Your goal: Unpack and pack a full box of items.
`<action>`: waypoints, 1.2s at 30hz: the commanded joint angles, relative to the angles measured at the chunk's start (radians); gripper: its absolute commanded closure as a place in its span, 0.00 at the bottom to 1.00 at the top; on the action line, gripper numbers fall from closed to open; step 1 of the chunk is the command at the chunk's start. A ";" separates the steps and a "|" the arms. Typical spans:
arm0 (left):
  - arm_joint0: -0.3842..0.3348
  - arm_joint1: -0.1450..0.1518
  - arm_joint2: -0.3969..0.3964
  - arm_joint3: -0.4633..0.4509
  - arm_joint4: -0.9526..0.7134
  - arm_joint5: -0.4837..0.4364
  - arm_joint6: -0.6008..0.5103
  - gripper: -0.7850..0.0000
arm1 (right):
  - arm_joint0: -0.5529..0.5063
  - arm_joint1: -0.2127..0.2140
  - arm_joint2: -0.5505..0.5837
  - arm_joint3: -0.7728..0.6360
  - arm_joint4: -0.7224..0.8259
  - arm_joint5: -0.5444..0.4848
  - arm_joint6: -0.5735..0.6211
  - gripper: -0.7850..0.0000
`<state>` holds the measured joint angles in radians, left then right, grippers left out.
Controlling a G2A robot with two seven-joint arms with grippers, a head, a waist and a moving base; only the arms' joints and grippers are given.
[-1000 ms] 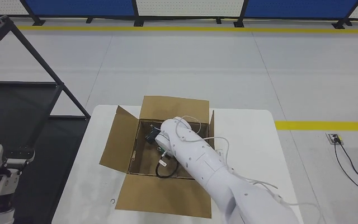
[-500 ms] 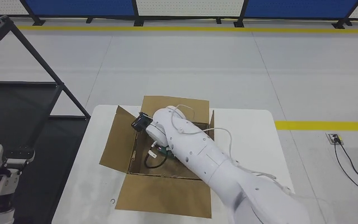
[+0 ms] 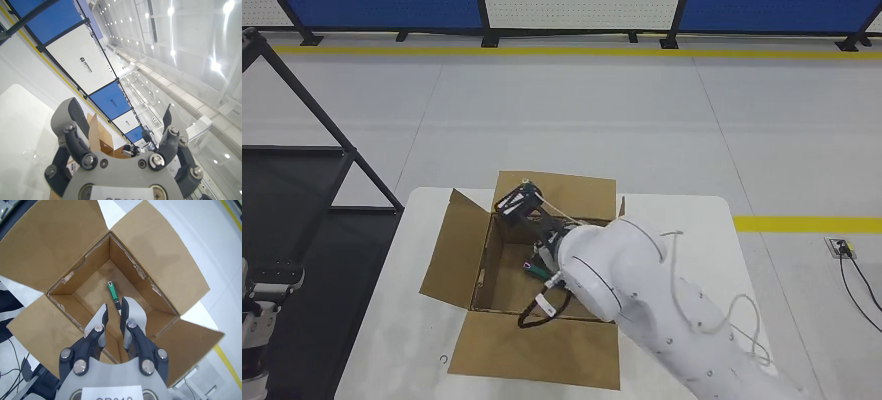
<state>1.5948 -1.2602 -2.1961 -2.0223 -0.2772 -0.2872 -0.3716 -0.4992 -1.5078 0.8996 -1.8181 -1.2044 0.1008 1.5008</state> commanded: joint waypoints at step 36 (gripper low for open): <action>0.000 0.000 0.000 0.000 0.000 0.000 0.000 0.00 | -0.317 0.101 0.432 0.050 0.338 -0.359 -0.066 0.69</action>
<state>1.5948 -1.2602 -2.1961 -2.0223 -0.2772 -0.2872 -0.3716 -0.8213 -1.4061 1.3492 -1.7804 -0.8606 -0.2573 1.4393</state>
